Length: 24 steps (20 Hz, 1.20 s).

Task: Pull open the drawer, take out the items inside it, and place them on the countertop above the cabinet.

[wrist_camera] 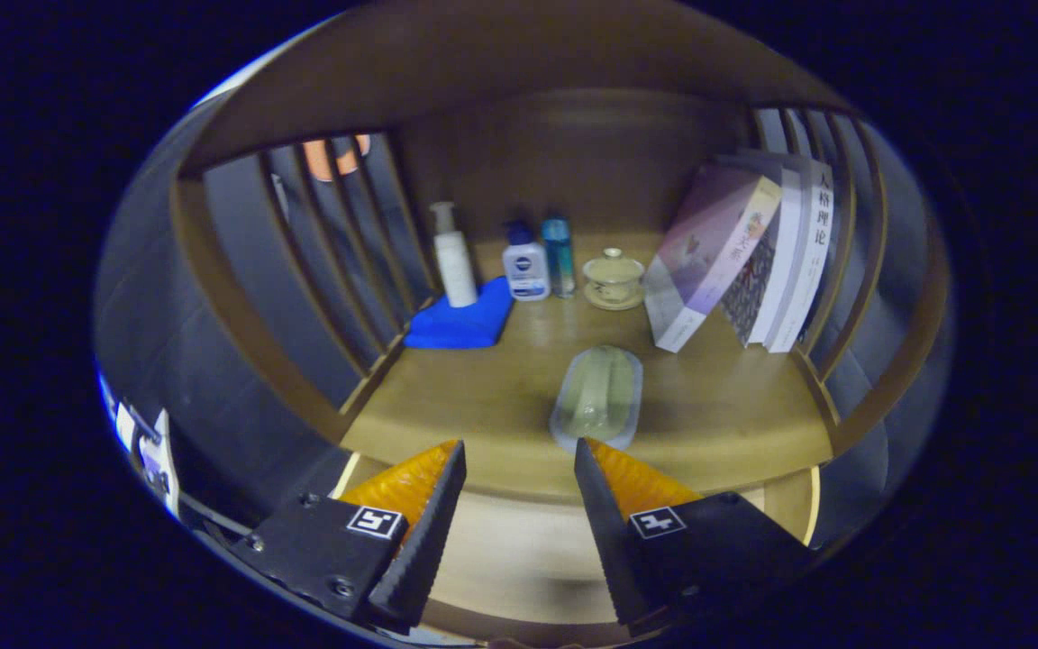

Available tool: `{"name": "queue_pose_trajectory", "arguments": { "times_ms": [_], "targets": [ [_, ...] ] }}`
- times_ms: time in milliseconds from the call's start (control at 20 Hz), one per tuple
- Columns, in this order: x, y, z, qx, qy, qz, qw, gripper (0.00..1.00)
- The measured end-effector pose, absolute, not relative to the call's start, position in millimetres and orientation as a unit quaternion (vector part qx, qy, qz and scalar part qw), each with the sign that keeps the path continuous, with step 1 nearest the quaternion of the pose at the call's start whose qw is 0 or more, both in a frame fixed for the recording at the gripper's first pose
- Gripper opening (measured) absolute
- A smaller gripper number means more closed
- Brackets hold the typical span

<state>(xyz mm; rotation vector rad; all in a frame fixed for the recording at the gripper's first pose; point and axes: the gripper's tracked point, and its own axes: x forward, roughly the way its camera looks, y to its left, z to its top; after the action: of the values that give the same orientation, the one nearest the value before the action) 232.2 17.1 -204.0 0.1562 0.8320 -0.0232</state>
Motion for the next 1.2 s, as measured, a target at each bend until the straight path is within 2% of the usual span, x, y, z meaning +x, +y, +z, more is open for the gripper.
{"name": "queue_pose_trajectory", "arguments": {
  "times_ms": [300, 550, 650, 750, 850, 1050, 1200],
  "targets": [
    [174, 64, -161, 0.082, 0.349, 0.055, 0.932, 0.82],
    [131, 81, -127, 0.058, 0.265, 0.076, 0.959, 0.83],
    [112, 83, -126, 0.057, 0.231, 0.077, 0.968, 0.9],
    [95, 77, -135, 0.051, 0.204, 0.064, 0.976, 0.91],
    [79, 67, -153, 0.036, 0.188, 0.041, 0.981, 0.97],
    [45, 67, -205, 0.015, 0.205, 0.035, 0.978, 0.98],
    [25, 64, -221, 0.02, 0.186, 0.022, 0.982, 0.97]
  ]
}}
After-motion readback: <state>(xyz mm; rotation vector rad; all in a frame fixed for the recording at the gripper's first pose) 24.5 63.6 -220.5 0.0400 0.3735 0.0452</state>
